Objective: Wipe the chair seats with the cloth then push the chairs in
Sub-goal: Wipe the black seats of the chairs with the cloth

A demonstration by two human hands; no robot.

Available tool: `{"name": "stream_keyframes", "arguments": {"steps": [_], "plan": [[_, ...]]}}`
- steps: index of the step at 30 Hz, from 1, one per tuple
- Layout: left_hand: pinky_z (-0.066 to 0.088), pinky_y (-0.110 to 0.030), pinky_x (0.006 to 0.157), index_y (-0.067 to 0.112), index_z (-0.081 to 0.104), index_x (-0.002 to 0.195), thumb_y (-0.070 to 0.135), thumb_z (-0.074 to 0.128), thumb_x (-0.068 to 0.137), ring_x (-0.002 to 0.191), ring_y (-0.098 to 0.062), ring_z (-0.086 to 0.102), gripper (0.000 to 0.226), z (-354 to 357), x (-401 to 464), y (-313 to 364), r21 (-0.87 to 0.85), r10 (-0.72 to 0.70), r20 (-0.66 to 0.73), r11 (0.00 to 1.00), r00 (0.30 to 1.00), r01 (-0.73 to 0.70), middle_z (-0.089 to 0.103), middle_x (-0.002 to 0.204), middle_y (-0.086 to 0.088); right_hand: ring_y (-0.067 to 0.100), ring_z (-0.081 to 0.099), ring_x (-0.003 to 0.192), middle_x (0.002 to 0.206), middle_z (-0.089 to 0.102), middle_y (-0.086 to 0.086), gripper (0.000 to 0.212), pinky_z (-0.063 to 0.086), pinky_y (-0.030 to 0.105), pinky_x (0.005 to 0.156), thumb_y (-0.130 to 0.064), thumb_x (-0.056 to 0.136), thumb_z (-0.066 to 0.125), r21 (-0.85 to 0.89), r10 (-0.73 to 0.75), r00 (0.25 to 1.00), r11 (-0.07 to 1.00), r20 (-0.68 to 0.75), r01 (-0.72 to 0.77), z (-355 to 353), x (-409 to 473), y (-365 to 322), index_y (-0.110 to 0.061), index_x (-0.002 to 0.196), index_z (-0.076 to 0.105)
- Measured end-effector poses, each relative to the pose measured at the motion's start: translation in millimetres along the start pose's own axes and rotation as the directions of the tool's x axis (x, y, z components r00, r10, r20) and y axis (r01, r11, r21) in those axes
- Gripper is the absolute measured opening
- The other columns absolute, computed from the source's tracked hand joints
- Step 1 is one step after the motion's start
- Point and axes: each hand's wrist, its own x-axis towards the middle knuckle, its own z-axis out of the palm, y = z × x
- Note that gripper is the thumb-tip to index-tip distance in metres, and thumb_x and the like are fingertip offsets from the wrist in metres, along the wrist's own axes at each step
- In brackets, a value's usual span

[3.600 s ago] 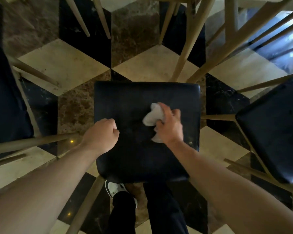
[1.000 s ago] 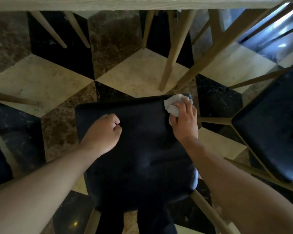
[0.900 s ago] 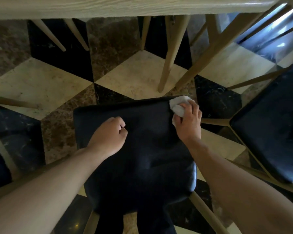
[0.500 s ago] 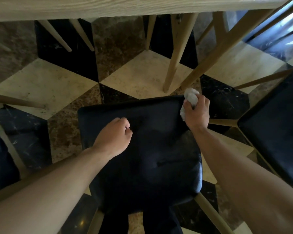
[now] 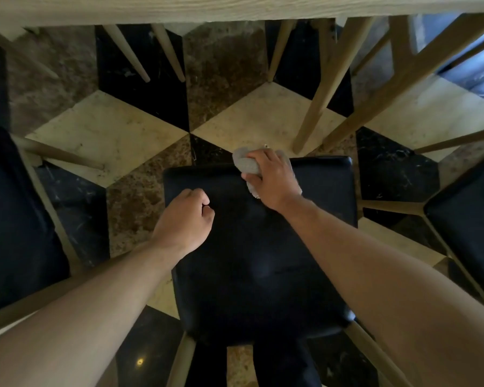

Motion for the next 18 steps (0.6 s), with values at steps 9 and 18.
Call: {"name": "stream_keyframes", "arguments": {"steps": [9,18], "plan": [[0.051,-0.036,0.085,0.017,0.062,0.119,0.023,0.051,0.098,0.102,-0.019,0.06,0.025,-20.1,-17.3,-54.2,-0.065,-0.097,-0.026,0.993,0.995,0.095,0.06,0.12,-0.003,0.034,0.055,0.116,0.129,0.06,0.011,0.043,0.035,0.044,0.107,-0.045,0.1,0.055,-0.223,0.149,0.985,0.961,-0.083,-0.165,15.1,19.3,-32.9,-0.02,0.135,0.053],[0.043,-0.03,0.078,0.013,0.062,0.12,0.024,0.051,0.1,0.097,-0.016,0.056,0.026,-29.5,-42.6,-113.4,-0.098,-0.166,-0.09,0.983,0.982,0.157,0.059,0.121,-0.004,0.028,0.03,0.147,0.153,0.046,0.003,0.048,0.005,0.039,0.121,-0.038,0.1,0.057,-0.318,-0.456,0.798,0.746,0.394,0.585,104.5,-12.3,-148.0,-0.023,0.144,0.051]]}}
